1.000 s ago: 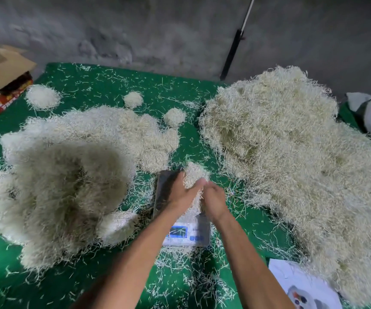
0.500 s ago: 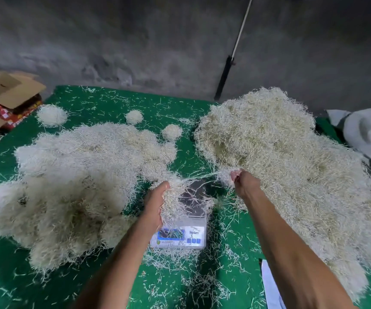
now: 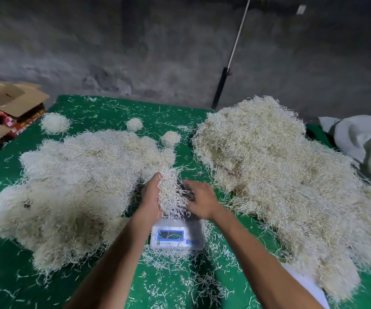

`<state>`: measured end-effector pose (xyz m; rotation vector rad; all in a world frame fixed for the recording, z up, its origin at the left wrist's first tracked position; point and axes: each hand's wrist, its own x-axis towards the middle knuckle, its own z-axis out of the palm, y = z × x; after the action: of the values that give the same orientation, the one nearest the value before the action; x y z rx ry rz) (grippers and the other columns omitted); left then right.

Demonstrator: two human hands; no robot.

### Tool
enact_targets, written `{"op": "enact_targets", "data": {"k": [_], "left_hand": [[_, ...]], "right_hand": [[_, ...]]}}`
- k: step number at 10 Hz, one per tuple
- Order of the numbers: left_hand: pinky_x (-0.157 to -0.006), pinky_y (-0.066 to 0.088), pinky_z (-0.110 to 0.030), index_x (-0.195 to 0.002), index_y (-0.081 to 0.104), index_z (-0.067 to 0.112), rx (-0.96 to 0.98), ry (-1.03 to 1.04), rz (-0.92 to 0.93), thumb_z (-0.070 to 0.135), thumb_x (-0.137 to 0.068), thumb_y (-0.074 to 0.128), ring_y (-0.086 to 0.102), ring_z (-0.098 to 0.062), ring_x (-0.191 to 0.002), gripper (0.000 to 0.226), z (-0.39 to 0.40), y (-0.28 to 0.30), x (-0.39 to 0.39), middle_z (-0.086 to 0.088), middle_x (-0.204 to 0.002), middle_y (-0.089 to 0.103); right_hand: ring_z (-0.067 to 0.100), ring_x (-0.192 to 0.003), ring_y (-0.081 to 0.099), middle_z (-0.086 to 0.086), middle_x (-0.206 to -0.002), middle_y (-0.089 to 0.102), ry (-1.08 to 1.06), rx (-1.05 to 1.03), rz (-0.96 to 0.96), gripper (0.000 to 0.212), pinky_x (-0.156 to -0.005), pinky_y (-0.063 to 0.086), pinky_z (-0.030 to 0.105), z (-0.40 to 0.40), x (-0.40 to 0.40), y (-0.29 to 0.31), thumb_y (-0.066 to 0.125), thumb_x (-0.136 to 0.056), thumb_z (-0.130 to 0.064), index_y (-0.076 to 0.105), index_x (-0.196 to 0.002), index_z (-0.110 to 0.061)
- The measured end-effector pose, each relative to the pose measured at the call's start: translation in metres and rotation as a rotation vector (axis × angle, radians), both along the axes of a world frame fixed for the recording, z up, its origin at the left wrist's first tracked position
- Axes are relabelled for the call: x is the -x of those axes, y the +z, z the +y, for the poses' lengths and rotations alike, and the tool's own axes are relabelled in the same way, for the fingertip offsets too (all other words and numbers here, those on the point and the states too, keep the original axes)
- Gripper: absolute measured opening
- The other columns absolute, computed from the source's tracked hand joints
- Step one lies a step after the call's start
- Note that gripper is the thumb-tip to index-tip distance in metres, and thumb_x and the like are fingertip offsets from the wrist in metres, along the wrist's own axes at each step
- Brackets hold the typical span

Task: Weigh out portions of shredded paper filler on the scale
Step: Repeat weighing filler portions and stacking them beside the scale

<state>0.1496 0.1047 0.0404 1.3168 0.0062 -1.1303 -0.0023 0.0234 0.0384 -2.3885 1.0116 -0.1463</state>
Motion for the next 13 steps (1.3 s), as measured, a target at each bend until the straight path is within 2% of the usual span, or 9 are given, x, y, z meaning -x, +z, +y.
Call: {"op": "enact_targets", "data": {"k": [1, 3, 4, 5, 6, 7, 9, 11, 13], "left_hand": [[-0.11, 0.04, -0.054, -0.129, 0.058, 0.019, 0.025, 0.03, 0.029, 0.062, -0.074, 0.068, 0.052, -0.035, -0.131, 0.07, 0.002, 0.004, -0.015, -0.006, -0.139, 0.057], [-0.117, 0.034, -0.055, -0.138, 0.054, 0.02, 0.035, 0.054, 0.038, 0.058, -0.087, 0.06, 0.045, -0.037, -0.14, 0.064, 0.014, -0.005, -0.037, -0.013, -0.151, 0.05], [-0.113, 0.035, -0.05, -0.144, 0.049, 0.018, -0.116, 0.011, -0.046, 0.056, -0.091, 0.061, 0.043, -0.035, -0.139, 0.066, 0.01, -0.005, -0.025, -0.013, -0.152, 0.046], [-0.102, 0.047, -0.042, -0.145, 0.045, 0.029, -0.12, -0.028, 0.033, 0.023, -0.094, 0.067, 0.041, -0.035, -0.14, 0.056, 0.006, -0.006, -0.013, -0.01, -0.157, 0.038], [-0.105, 0.049, -0.053, -0.153, 0.031, 0.041, -0.058, -0.245, 0.004, 0.007, -0.094, 0.066, 0.034, -0.04, -0.145, 0.077, -0.003, -0.019, -0.006, -0.012, -0.163, 0.026], [-0.111, 0.039, -0.063, -0.146, 0.049, 0.017, -0.068, -0.201, 0.176, 0.043, -0.096, 0.062, 0.043, -0.042, -0.14, 0.058, -0.009, -0.021, 0.006, -0.016, -0.154, 0.044], [-0.07, 0.065, -0.042, -0.128, 0.059, 0.013, -0.131, -0.01, 0.068, 0.01, -0.079, 0.084, 0.055, -0.031, -0.106, 0.056, 0.009, -0.035, -0.005, -0.012, -0.112, 0.052], [-0.08, 0.062, -0.052, -0.119, 0.064, 0.018, -0.086, -0.127, 0.122, 0.019, -0.095, 0.069, 0.063, -0.036, -0.107, 0.024, 0.02, -0.046, -0.012, -0.02, -0.144, 0.05], [-0.078, 0.061, -0.05, -0.148, 0.043, 0.032, 0.061, -0.162, 0.138, 0.059, -0.089, 0.065, 0.064, -0.036, -0.112, 0.069, 0.057, -0.065, -0.013, -0.014, -0.145, 0.053]], "right_hand": [[0.015, -0.073, 0.064, 0.003, -0.083, 0.069, -0.2, -0.416, -0.343, 0.026, -0.075, 0.057, 0.031, 0.013, 0.004, -0.012, 0.055, -0.103, -0.03, 0.068, -0.105, -0.007], [0.016, -0.049, 0.034, 0.0, -0.059, 0.04, -0.845, -0.489, -0.662, 0.039, -0.043, 0.033, 0.027, -0.026, 0.049, -0.02, 0.035, -0.109, -0.021, 0.045, -0.073, -0.011], [0.019, -0.071, 0.058, 0.009, -0.086, 0.058, -0.843, -0.279, -0.306, 0.031, -0.073, 0.059, 0.043, -0.038, 0.054, -0.016, 0.051, -0.106, -0.035, 0.054, -0.098, -0.005], [0.042, -0.149, 0.028, 0.024, -0.162, 0.024, -0.736, -0.002, 0.257, 0.077, -0.124, 0.019, 0.056, -0.034, 0.049, -0.018, 0.064, -0.098, -0.04, 0.026, -0.154, -0.005], [0.031, -0.145, 0.04, 0.01, -0.16, 0.037, -0.367, -0.117, -0.128, 0.063, -0.118, 0.033, 0.047, -0.011, 0.028, -0.006, 0.061, -0.098, -0.048, 0.042, -0.15, -0.019], [0.021, -0.13, 0.051, -0.006, -0.154, 0.04, -0.197, -0.476, -0.292, 0.077, -0.11, 0.042, 0.051, 0.018, 0.003, -0.009, 0.063, -0.089, -0.065, 0.038, -0.153, -0.029], [0.003, -0.054, 0.056, 0.013, -0.113, 0.066, -0.545, -0.523, -0.419, 0.056, -0.049, 0.05, 0.019, 0.001, -0.003, -0.026, 0.065, -0.098, -0.014, 0.044, -0.149, -0.015], [0.029, -0.116, 0.063, 0.014, -0.139, 0.057, -0.466, -0.291, -0.234, 0.073, -0.101, 0.055, 0.048, -0.008, 0.008, -0.033, 0.07, -0.095, -0.034, 0.034, -0.155, -0.013], [0.027, -0.13, 0.053, 0.011, -0.157, 0.041, -0.544, -0.27, -0.258, 0.065, -0.107, 0.046, 0.039, 0.016, 0.034, -0.045, 0.064, -0.098, -0.032, 0.036, -0.154, -0.011]]}}
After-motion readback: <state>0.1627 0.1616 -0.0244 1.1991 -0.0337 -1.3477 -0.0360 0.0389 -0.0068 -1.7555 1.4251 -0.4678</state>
